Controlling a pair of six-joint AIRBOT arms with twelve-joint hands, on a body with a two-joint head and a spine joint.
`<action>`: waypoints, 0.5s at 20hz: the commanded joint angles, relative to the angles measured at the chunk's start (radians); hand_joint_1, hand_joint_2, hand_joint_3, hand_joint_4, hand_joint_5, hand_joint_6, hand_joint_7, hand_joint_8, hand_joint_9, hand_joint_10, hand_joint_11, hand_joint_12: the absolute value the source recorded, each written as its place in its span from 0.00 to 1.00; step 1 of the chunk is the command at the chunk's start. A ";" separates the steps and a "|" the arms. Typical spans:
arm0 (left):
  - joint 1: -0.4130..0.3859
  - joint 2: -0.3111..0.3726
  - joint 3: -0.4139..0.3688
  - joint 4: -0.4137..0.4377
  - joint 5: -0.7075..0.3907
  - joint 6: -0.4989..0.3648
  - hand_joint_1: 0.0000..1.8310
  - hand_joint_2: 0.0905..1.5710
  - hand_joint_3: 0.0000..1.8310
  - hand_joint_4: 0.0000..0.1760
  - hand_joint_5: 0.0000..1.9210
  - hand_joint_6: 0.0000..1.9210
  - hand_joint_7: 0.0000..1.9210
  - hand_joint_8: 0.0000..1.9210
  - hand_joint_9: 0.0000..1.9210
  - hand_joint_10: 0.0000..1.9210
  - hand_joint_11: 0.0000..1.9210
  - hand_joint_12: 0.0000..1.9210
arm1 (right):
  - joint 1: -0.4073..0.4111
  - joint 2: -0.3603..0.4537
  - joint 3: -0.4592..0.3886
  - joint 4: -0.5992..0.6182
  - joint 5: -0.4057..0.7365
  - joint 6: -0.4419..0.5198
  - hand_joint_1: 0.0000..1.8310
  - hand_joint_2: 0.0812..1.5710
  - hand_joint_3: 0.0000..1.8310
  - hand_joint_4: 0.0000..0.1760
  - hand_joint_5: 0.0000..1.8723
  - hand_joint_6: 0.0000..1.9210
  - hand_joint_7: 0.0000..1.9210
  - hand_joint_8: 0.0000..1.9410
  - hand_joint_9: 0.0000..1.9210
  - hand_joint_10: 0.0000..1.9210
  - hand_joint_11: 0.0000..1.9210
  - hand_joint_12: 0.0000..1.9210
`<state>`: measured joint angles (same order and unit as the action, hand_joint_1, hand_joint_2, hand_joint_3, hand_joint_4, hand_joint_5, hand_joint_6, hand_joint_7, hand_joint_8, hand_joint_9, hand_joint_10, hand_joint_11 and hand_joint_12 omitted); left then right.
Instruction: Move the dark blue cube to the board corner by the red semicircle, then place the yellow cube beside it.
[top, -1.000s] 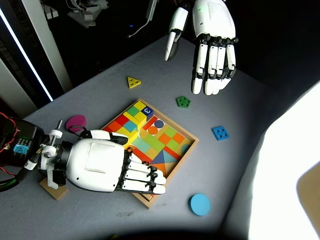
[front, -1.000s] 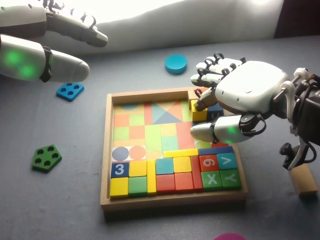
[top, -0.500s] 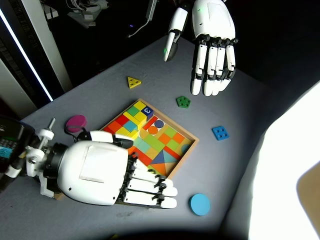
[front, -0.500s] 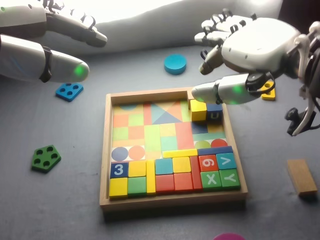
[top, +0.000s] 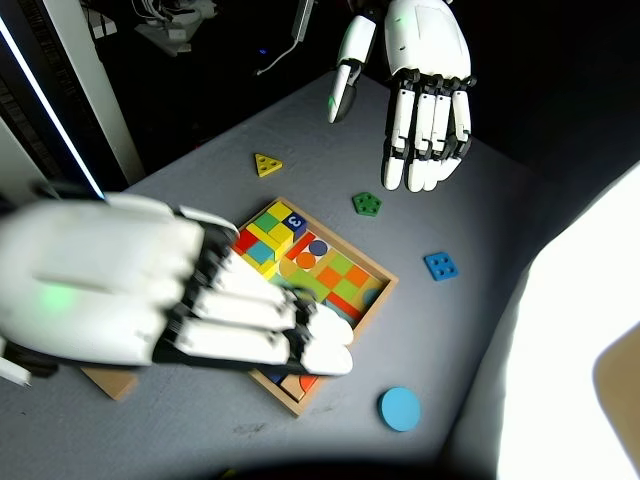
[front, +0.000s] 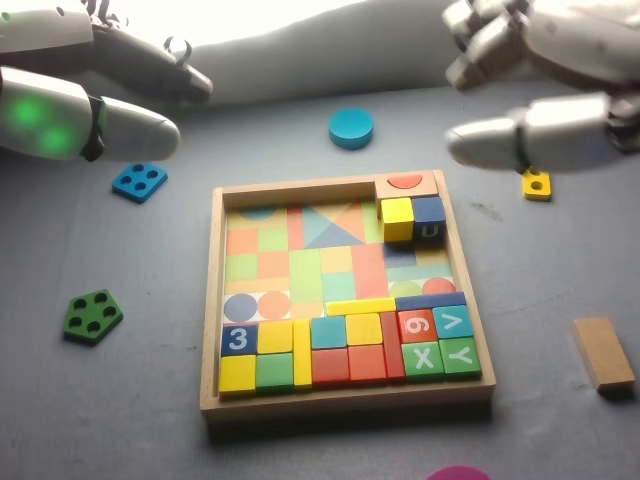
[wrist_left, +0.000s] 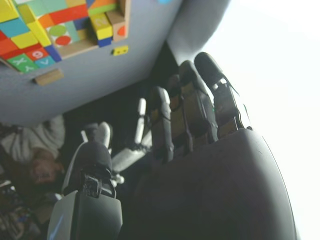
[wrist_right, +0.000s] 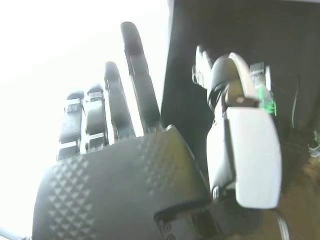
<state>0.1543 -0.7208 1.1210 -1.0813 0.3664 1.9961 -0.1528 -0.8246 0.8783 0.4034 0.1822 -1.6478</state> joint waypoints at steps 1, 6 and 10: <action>-0.015 0.001 -0.001 -0.037 -0.049 0.001 0.08 0.85 0.00 0.00 0.34 0.01 0.49 0.03 0.49 0.08 0.21 0.67 | 0.000 0.034 -0.018 -0.004 0.065 -0.009 0.04 0.77 0.00 0.00 0.44 0.10 0.37 0.03 0.22 0.37 0.00 0.82; -0.015 0.001 -0.002 -0.037 -0.049 0.001 0.06 0.86 0.00 0.00 0.47 0.16 0.61 0.16 0.45 0.53 0.31 0.77 | -0.016 0.191 -0.125 -0.003 0.024 -0.039 0.12 0.76 0.00 0.00 0.36 0.66 0.36 0.69 0.27 0.90 0.17 1.00; -0.013 0.001 -0.003 -0.037 -0.049 0.001 0.04 0.87 0.00 0.00 0.33 0.47 0.48 0.51 0.41 0.67 0.28 0.86 | -0.010 0.273 -0.174 -0.003 -0.009 -0.028 0.10 0.77 0.00 0.00 0.36 0.71 0.37 0.79 0.28 0.97 0.20 1.00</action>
<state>0.1535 -0.7204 1.1194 -1.0836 0.3637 1.9961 -0.1776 -0.5510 0.6991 0.4057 0.0761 -1.6783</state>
